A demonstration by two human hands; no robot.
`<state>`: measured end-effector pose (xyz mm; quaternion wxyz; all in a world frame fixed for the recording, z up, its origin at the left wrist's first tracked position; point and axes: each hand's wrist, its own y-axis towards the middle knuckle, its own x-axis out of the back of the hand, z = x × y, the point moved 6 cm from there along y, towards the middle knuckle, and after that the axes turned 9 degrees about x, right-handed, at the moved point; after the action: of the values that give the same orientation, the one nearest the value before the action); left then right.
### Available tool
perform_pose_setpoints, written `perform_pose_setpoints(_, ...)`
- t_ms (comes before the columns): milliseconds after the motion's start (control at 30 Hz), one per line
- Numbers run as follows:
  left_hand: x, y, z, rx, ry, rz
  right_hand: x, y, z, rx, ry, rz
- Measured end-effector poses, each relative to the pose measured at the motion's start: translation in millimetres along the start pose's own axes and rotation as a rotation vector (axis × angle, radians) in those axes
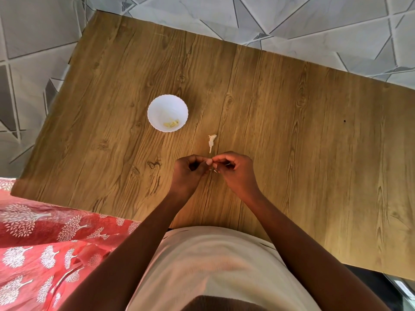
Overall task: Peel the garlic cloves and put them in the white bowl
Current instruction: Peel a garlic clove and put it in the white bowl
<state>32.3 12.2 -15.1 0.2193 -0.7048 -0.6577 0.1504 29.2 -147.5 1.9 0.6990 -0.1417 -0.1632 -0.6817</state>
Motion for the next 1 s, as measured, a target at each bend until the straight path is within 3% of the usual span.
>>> perform_pose_setpoints(1000, -4.5, 2.9, -3.1, -0.038, 0.053, 0.035, 5.0, 2.7, -6.6, -0.162, 0.232, -0.07)
